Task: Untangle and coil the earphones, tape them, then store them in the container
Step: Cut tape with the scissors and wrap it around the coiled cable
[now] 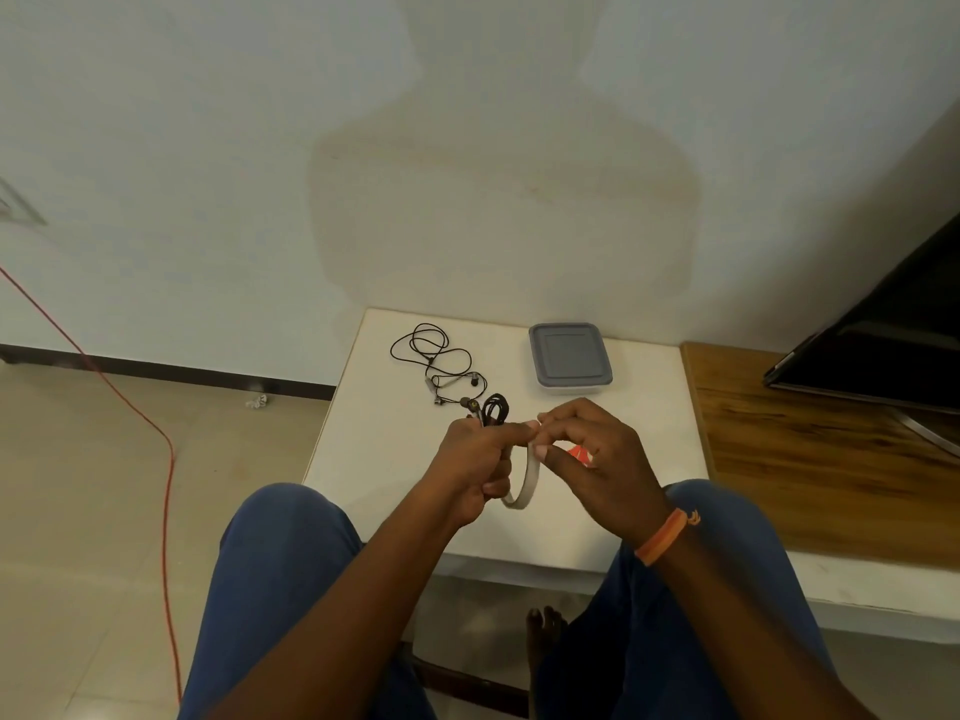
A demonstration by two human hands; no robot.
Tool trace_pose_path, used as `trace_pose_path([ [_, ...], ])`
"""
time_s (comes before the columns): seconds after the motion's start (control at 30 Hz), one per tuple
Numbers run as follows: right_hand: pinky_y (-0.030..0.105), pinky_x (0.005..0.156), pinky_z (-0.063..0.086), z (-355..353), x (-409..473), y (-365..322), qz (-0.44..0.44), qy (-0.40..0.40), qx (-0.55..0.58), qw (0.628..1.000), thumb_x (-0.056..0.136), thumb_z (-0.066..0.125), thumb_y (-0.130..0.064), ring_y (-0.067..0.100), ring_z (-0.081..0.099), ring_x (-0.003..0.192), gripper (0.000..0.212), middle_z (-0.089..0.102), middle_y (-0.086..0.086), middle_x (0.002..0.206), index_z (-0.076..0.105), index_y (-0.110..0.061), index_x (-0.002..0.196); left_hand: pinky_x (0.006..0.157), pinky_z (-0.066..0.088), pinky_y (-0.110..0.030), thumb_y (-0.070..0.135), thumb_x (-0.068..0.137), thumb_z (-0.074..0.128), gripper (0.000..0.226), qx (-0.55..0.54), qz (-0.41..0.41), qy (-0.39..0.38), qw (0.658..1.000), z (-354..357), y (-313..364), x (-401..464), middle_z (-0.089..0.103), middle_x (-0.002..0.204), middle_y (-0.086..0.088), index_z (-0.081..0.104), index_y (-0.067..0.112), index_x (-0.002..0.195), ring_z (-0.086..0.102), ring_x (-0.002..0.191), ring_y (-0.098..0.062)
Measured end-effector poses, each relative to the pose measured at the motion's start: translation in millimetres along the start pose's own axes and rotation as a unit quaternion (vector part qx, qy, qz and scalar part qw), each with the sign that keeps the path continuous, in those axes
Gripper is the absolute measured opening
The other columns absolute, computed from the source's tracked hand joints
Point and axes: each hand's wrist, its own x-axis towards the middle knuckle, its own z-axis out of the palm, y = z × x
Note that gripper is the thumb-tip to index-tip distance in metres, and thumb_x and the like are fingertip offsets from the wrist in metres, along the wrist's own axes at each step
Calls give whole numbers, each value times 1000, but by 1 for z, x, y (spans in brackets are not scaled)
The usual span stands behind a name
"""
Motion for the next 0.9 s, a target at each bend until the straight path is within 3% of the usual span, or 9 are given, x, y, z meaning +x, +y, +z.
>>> trace_pose_path([
  [0.13, 24, 74, 53, -9, 1, 1, 164, -10, 148, 975, 88, 65, -9, 14, 65, 85, 6, 69, 1, 89, 70, -12, 90, 42, 13, -23, 23, 89, 71, 20, 14, -34, -46, 998, -4, 2, -2, 27, 56, 4, 69, 7, 78, 16, 46, -9],
  [0.2, 28, 72, 54, -11, 3, 4, 201, 1, 135, 970, 88, 66, -11, 18, 64, 81, 5, 69, 3, 87, 70, -12, 90, 43, 15, -23, 35, 91, 67, 33, 36, -24, -50, 998, -3, 0, -4, 24, 58, 4, 71, 3, 95, 16, 48, -9],
  [0.27, 22, 64, 55, -11, 5, 3, 211, 34, 116, 970, 87, 67, -13, 18, 66, 77, 2, 68, 4, 84, 69, -13, 87, 44, 18, -24, 42, 89, 66, 42, 59, 1, -58, 997, -2, -2, -5, 23, 58, 3, 71, 2, 101, 17, 48, -10],
  [0.33, 16, 56, 52, -9, 7, -1, 242, 80, 158, 954, 87, 66, -10, 16, 68, 70, 5, 69, 3, 81, 67, -14, 84, 43, 21, -25, 41, 86, 71, 40, 107, 38, -61, 992, 0, -3, -5, 25, 56, 2, 69, 2, 92, 20, 48, -12],
  [0.43, 18, 53, 54, -5, 6, -2, 299, 139, 199, 923, 87, 66, -8, 18, 69, 69, 7, 68, 5, 83, 65, -13, 83, 42, 29, -24, 32, 80, 80, 28, 195, 103, -31, 975, 4, -7, -5, 39, 50, 4, 72, 6, 84, 29, 44, -10],
  [0.7, 29, 57, 59, 1, 5, -2, 348, 135, 229, 899, 88, 65, -6, 23, 71, 71, 3, 68, 10, 86, 66, -9, 85, 46, 36, -10, 26, 79, 81, 25, 265, 184, -10, 946, 3, -15, 3, 56, 53, 12, 74, 3, 86, 48, 41, 0],
  [0.8, 18, 55, 54, 0, 6, 3, 334, 120, 183, 917, 87, 66, -7, 19, 68, 73, 6, 68, 4, 82, 67, -11, 82, 52, 40, -11, 19, 79, 80, 15, 293, 171, -42, 940, -2, -12, 5, 65, 60, 7, 74, 5, 76, 54, 46, 1],
  [0.87, 13, 59, 51, -5, 7, 7, 324, 93, 140, 931, 87, 67, -10, 15, 65, 76, 9, 67, -2, 80, 68, -16, 80, 43, 35, -13, 15, 76, 82, 14, 287, 125, -63, 948, -9, -8, 6, 67, 66, -3, 73, 4, 75, 47, 41, -1],
  [0.9, 17, 64, 53, -8, 7, 12, 333, 89, 149, 927, 87, 67, -10, 16, 65, 78, 11, 68, -1, 81, 68, -17, 80, 40, 31, -16, 15, 75, 84, 15, 295, 98, -74, 948, -14, -6, 6, 65, 63, -2, 74, 4, 75, 41, 40, -3],
])
